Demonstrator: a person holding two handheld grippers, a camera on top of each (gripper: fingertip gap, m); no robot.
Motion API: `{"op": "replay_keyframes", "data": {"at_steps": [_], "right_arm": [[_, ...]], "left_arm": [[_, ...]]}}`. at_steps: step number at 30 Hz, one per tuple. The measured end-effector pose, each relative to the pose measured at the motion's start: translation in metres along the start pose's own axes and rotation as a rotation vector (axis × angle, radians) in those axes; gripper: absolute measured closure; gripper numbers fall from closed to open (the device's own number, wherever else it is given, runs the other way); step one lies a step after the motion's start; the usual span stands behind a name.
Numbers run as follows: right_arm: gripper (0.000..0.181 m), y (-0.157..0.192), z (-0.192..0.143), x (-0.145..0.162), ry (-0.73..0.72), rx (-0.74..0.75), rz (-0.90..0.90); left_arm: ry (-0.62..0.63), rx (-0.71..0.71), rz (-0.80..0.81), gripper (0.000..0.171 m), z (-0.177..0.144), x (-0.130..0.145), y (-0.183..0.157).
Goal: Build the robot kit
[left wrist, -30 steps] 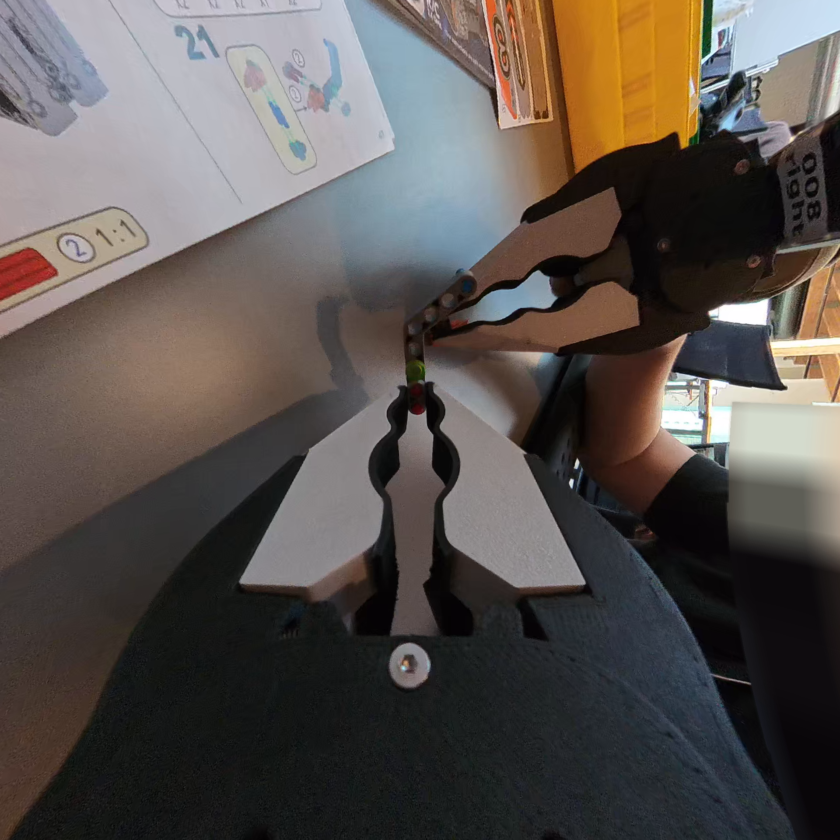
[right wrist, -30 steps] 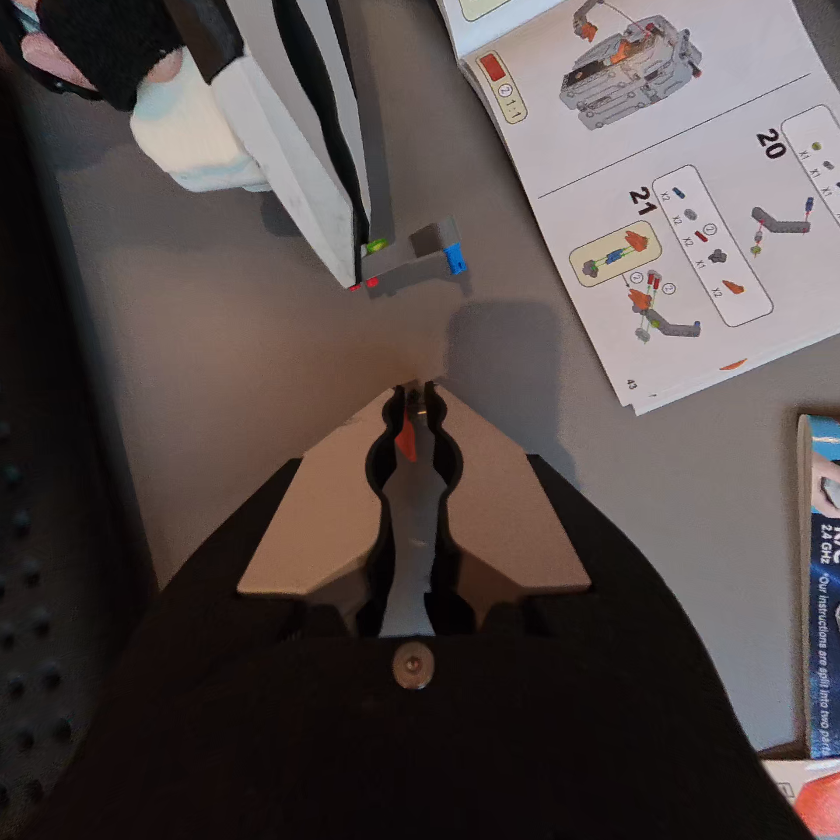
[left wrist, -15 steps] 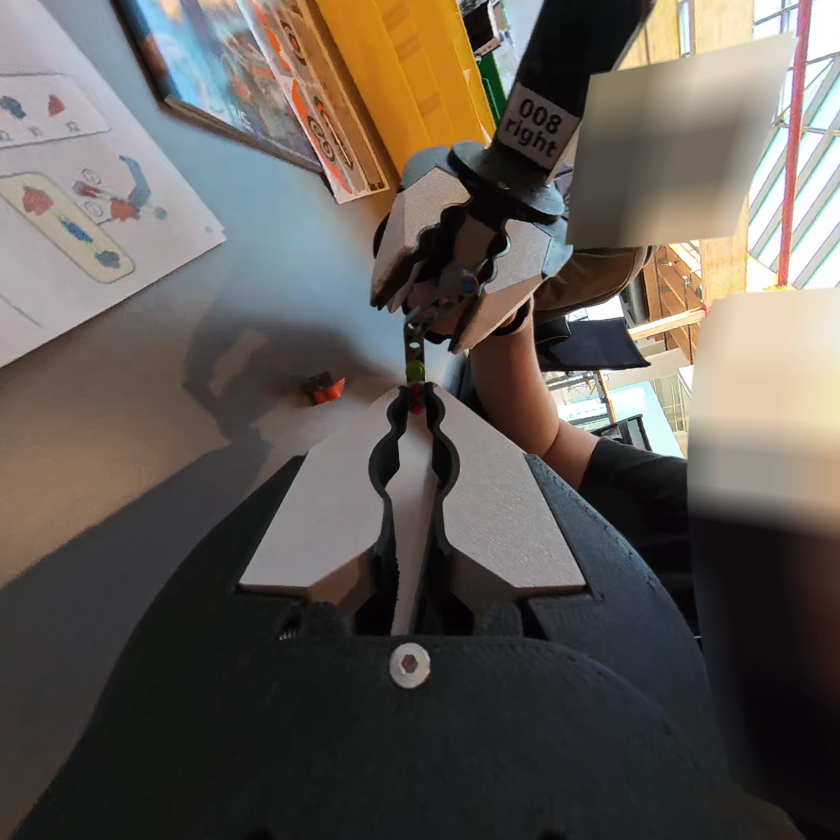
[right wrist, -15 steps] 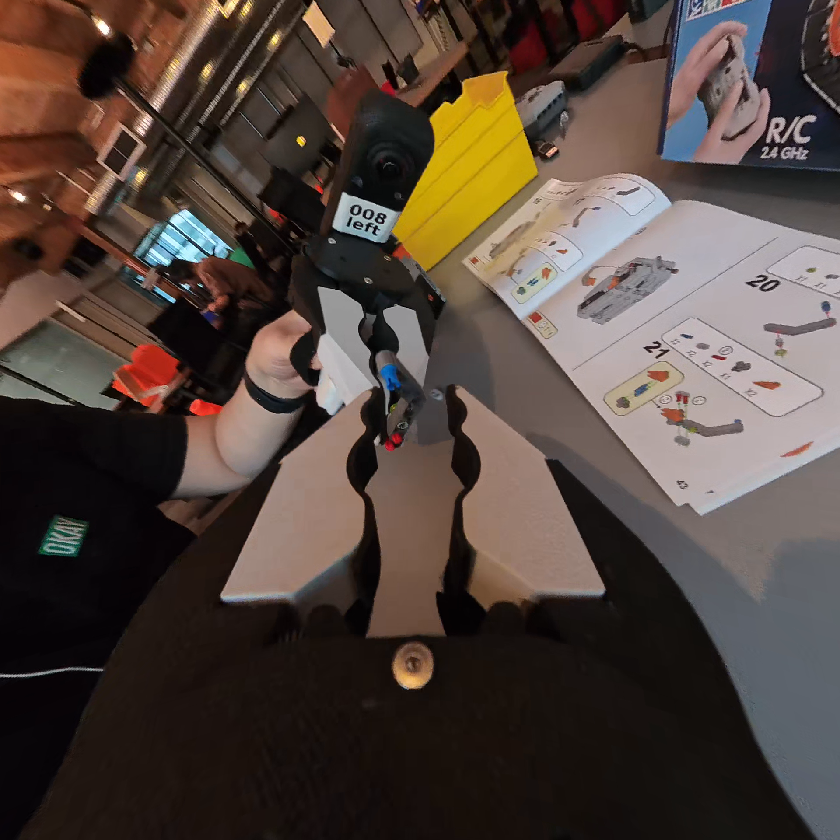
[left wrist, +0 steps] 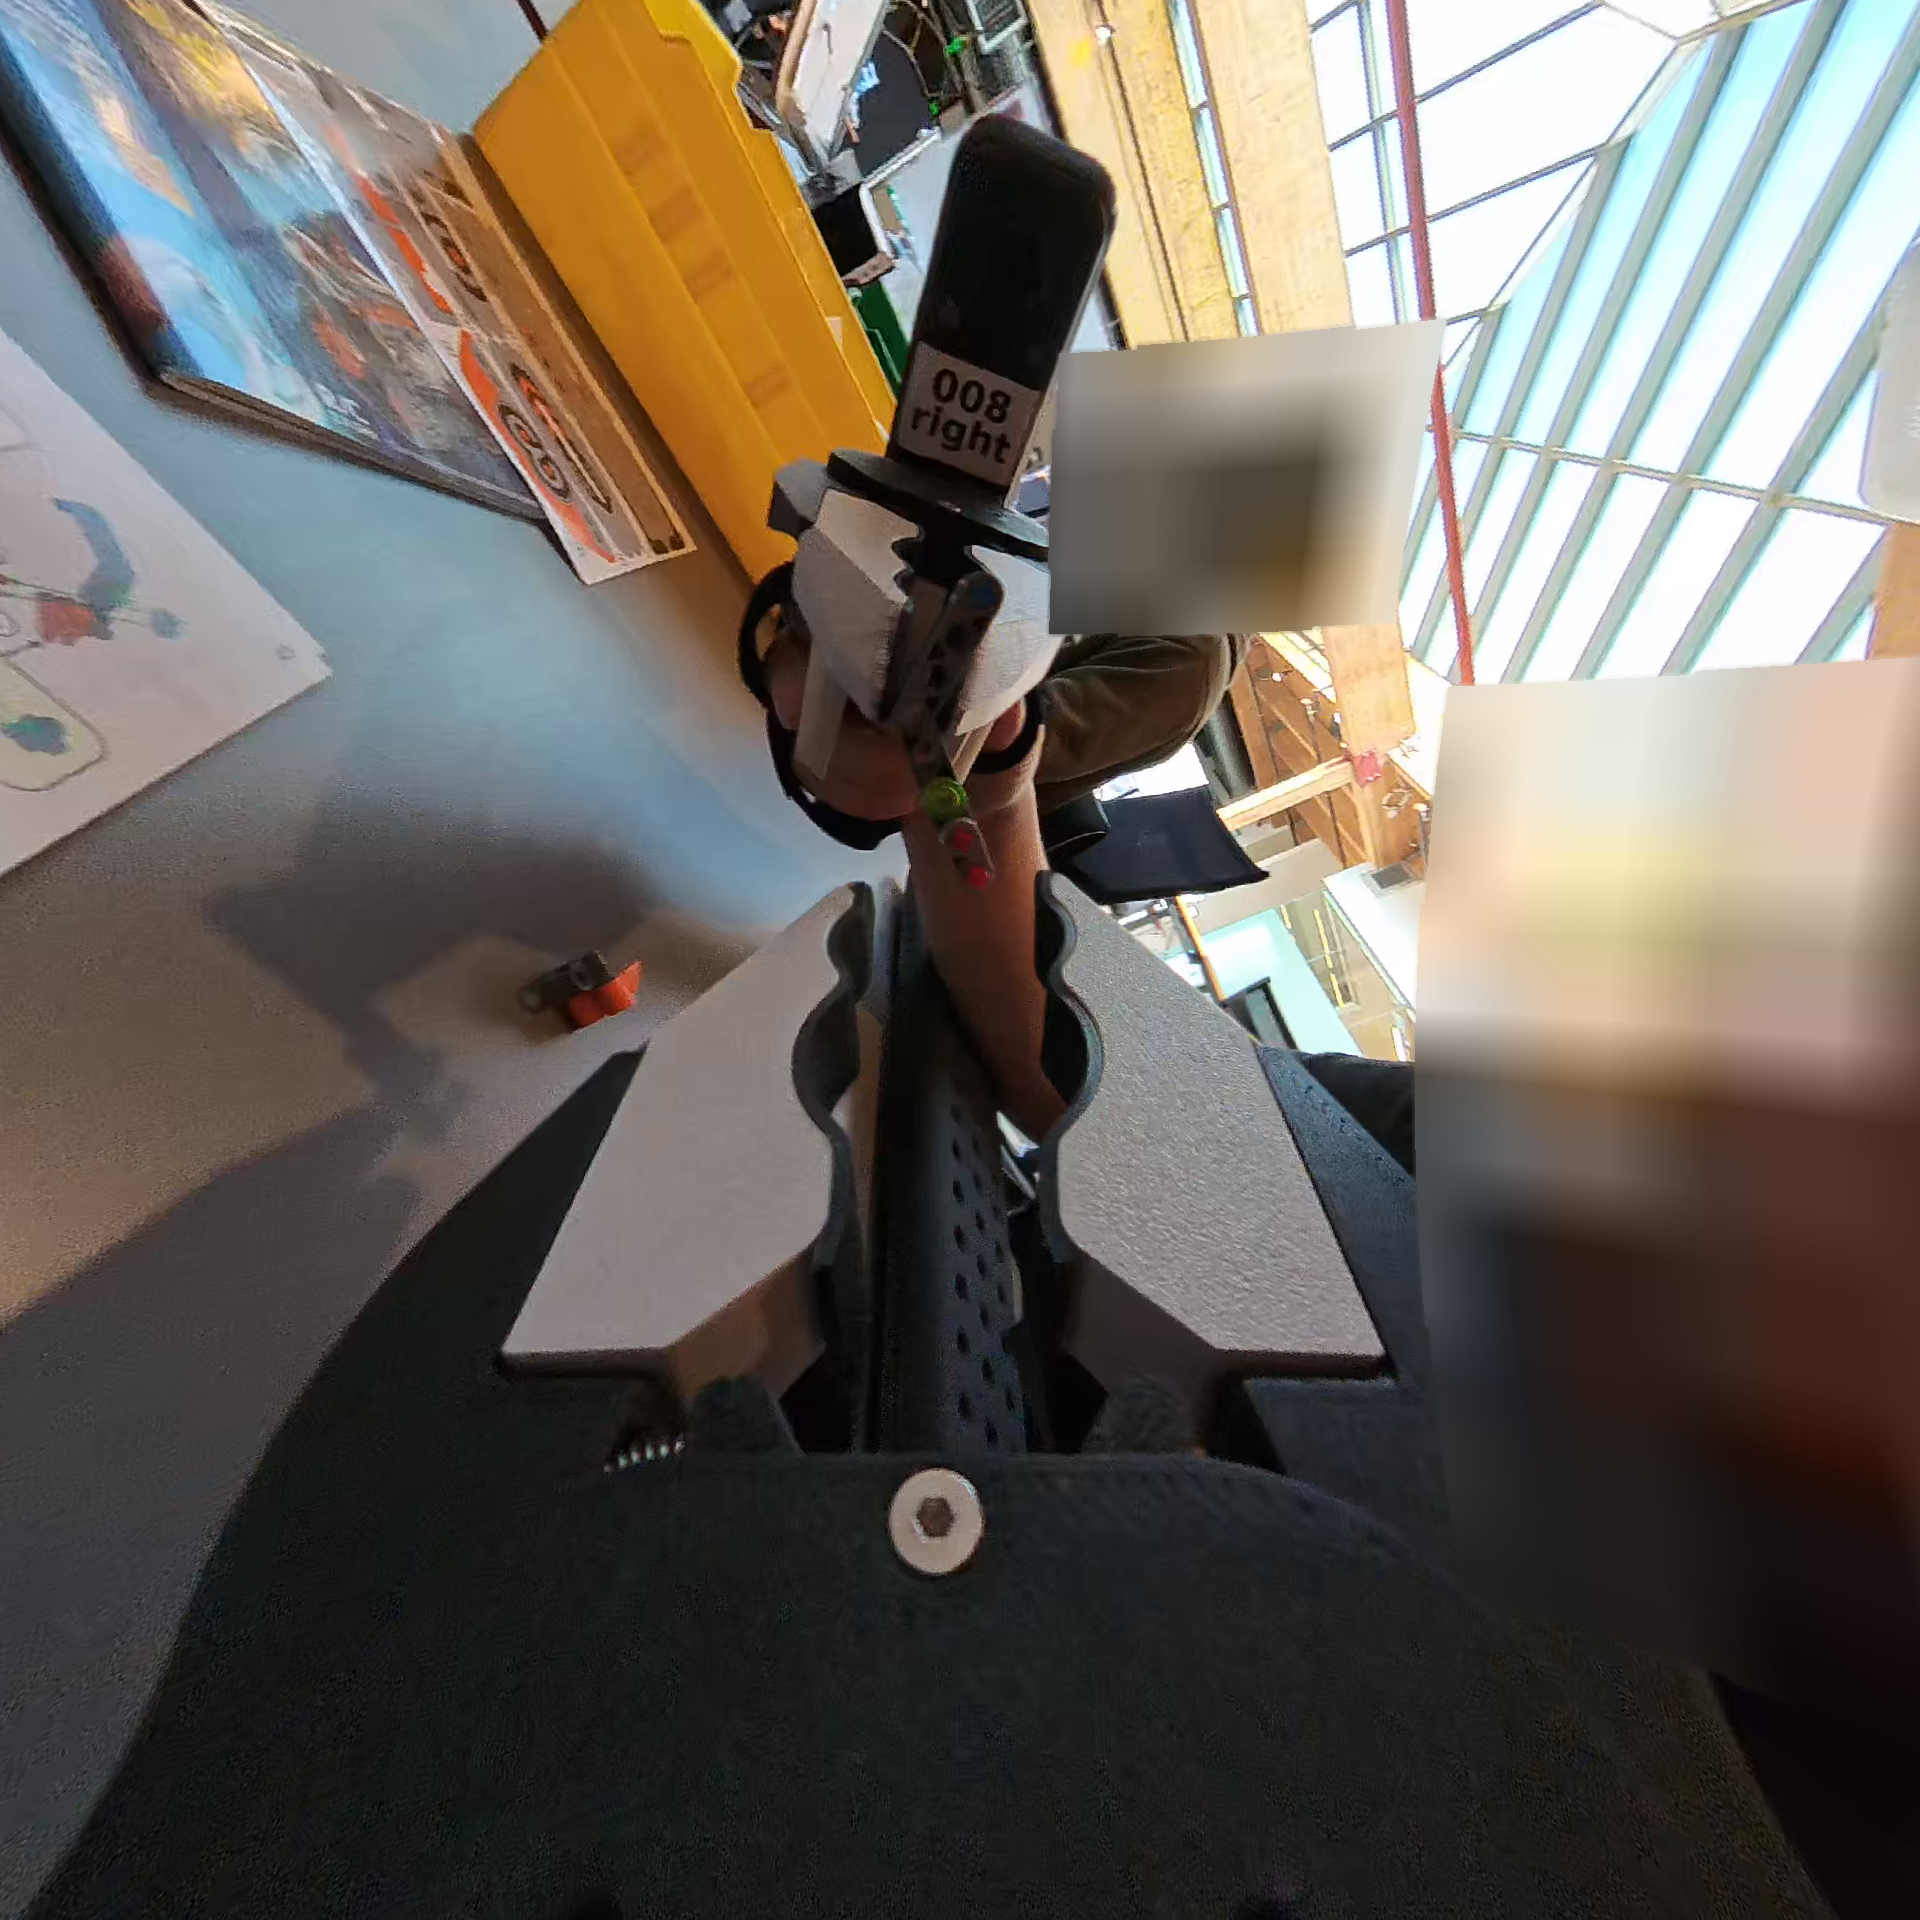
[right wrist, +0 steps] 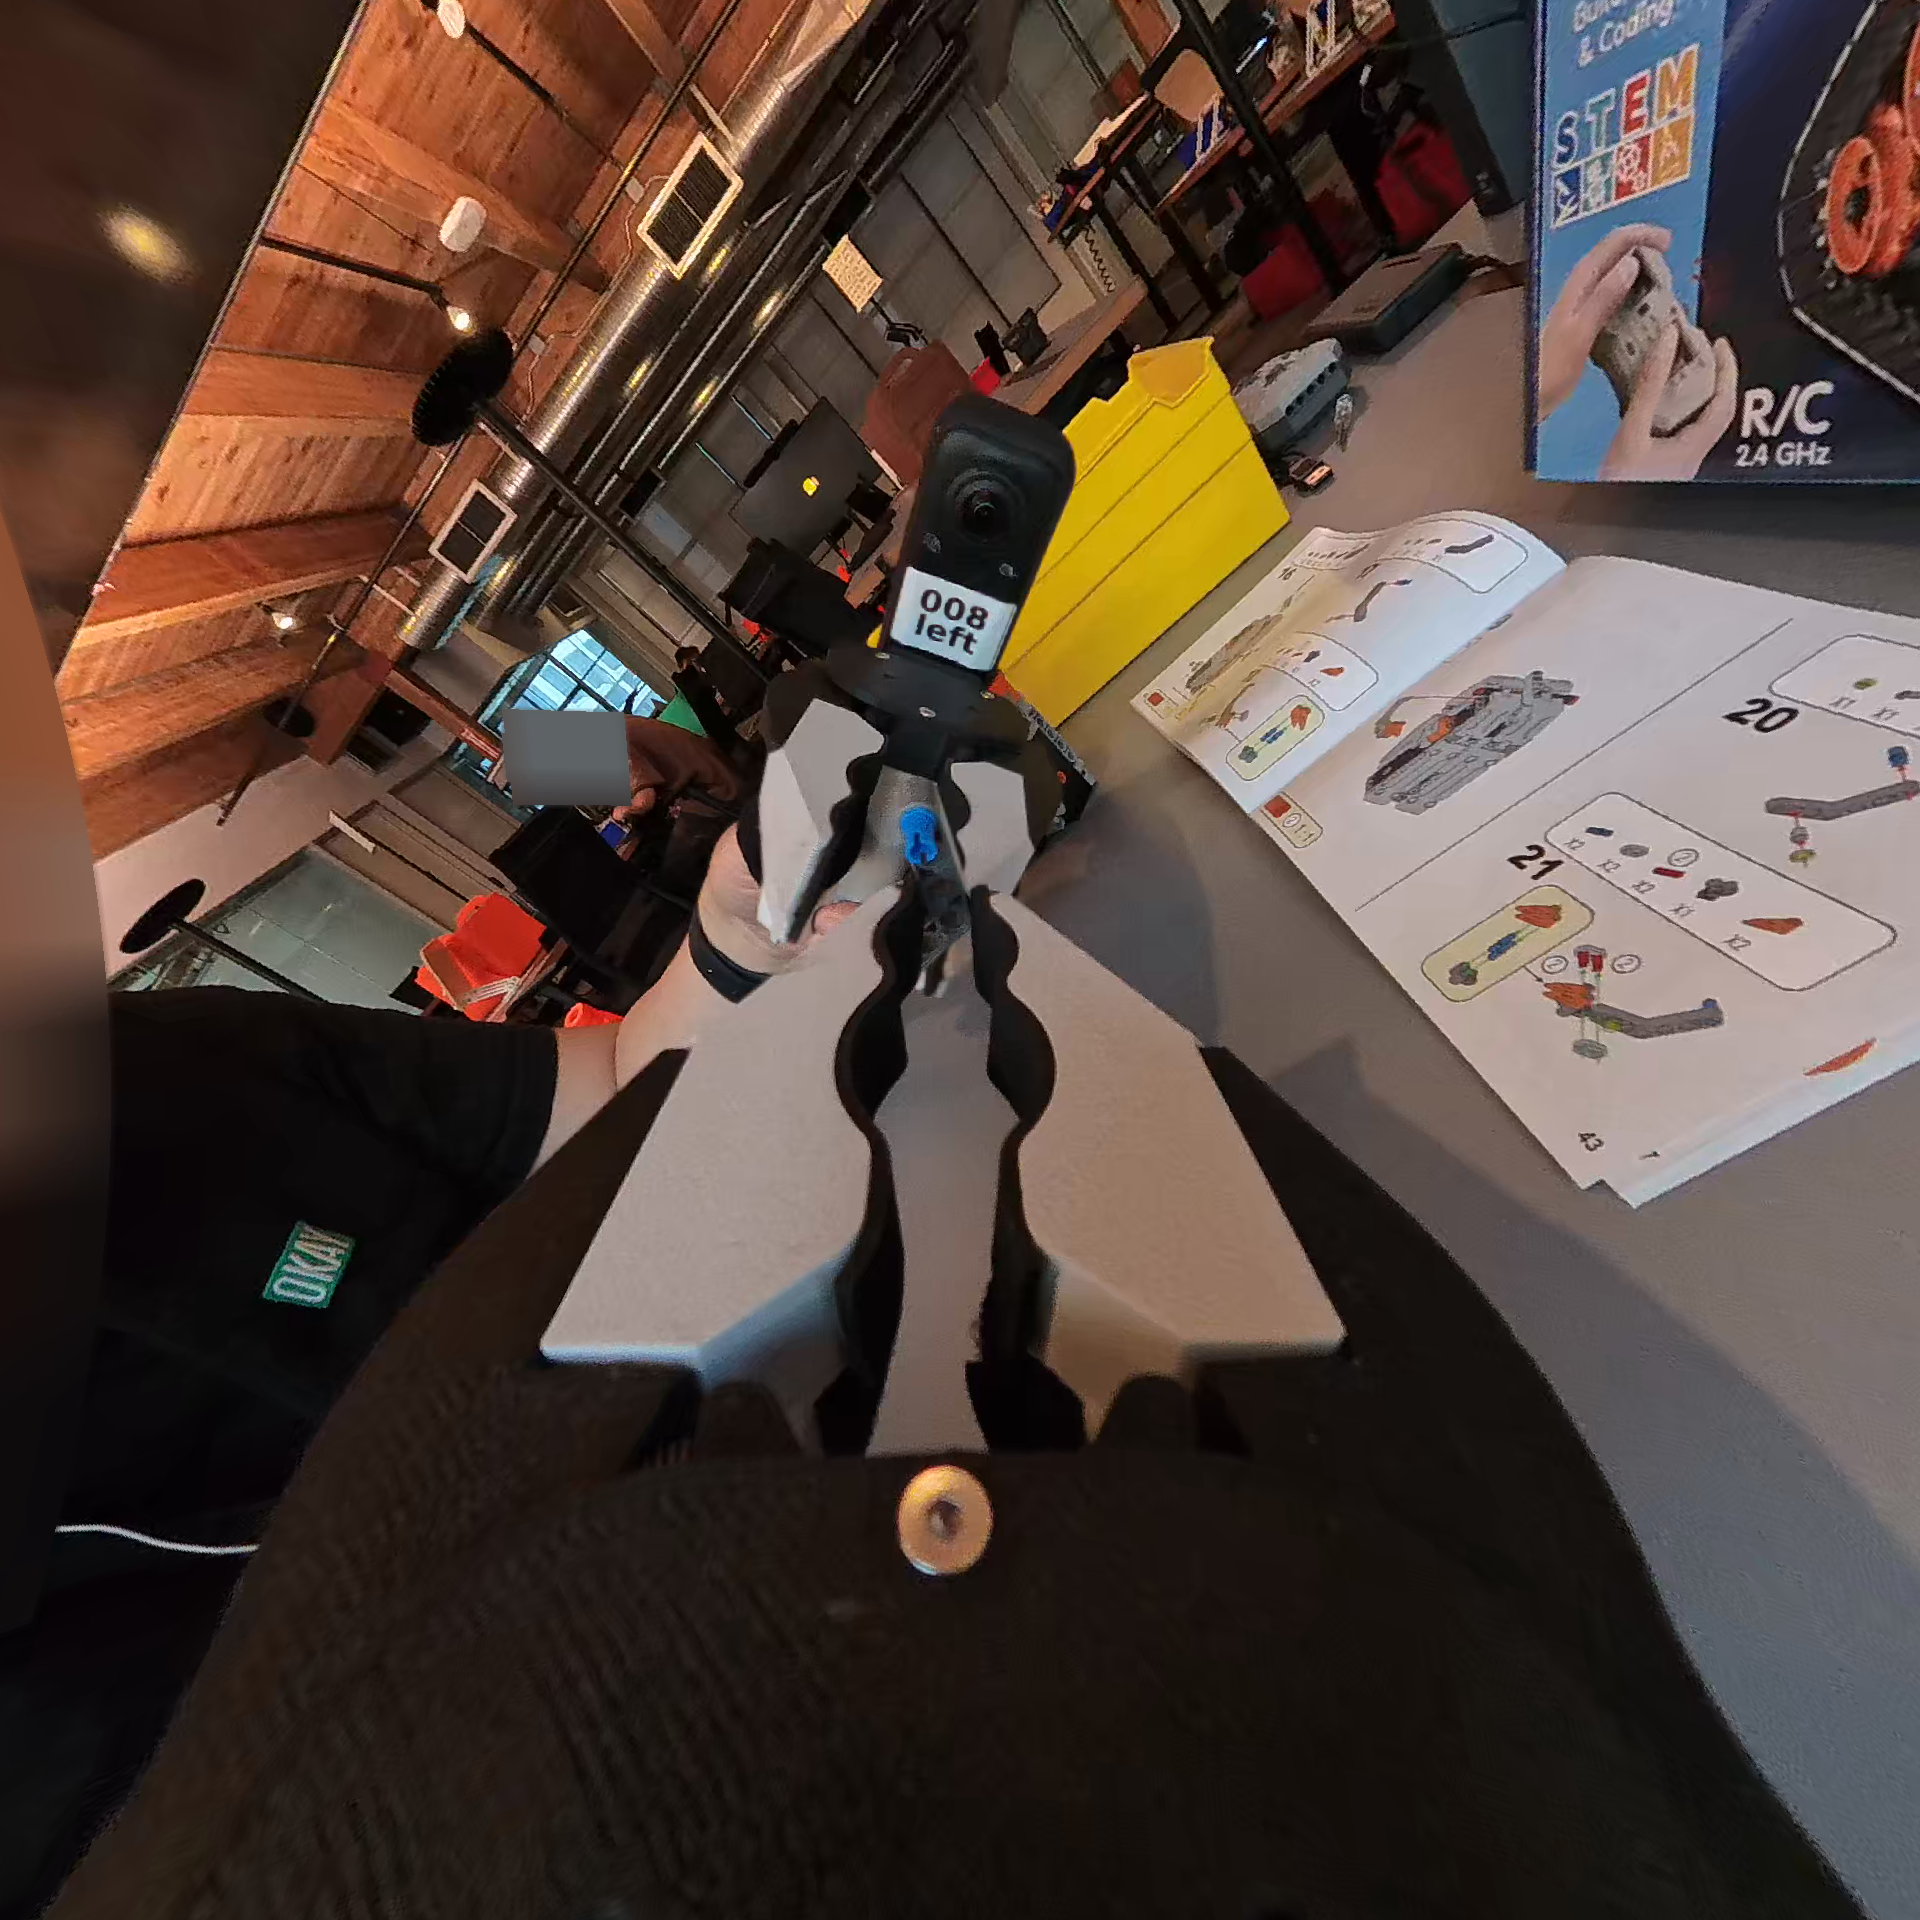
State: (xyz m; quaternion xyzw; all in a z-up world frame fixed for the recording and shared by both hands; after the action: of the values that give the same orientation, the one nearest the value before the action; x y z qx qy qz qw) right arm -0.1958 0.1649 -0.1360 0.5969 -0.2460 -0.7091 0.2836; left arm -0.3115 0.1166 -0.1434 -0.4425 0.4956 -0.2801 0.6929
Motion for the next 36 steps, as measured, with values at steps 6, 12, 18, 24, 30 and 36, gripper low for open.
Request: {"op": "replay_keyframes", "data": {"at_steps": [6, 12, 18, 24, 30, 36], "right_arm": [[0.173, -0.002, 0.004, 0.006, 0.034, 0.021, -0.033], [0.173, -0.003, 0.006, 0.008, 0.05, 0.038, -0.07], [0.173, -0.005, 0.007, 0.01, 0.068, 0.048, -0.083], [0.151, 0.002, 0.007, 0.005, 0.051, 0.026, -0.149], [0.17, 0.002, -0.01, 0.017, 0.34, 0.294, -0.476], [0.166, -0.013, 0.0, 0.059, 0.691, 0.456, -0.663]], "left_arm": [[0.005, -0.025, 0.011, 0.154, 0.003, 0.004, 0.002], [0.032, -0.064, 0.042, 0.165, 0.002, 0.006, 0.005], [0.06, -0.08, 0.034, 0.166, 0.003, 0.009, 0.009], [0.063, -0.071, 0.088, 0.166, 0.001, 0.006, 0.002], [-0.084, -0.102, 0.378, 0.166, -0.014, -0.019, -0.031], [-0.153, -0.197, 0.513, 0.166, -0.029, -0.03, -0.043]]}}
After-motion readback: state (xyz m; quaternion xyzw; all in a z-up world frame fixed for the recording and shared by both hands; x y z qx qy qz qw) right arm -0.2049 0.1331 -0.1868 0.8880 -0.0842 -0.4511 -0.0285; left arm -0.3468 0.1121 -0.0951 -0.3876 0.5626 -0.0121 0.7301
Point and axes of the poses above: each gripper's, where its closed fingertips meet, z out along the fingers, x out of its underside, y = z × x across the jaws, the point moved 6 cm from there along -z, back along the fingers, and after that the axes turned 15 degrees about -y, right-handed, at the moved point
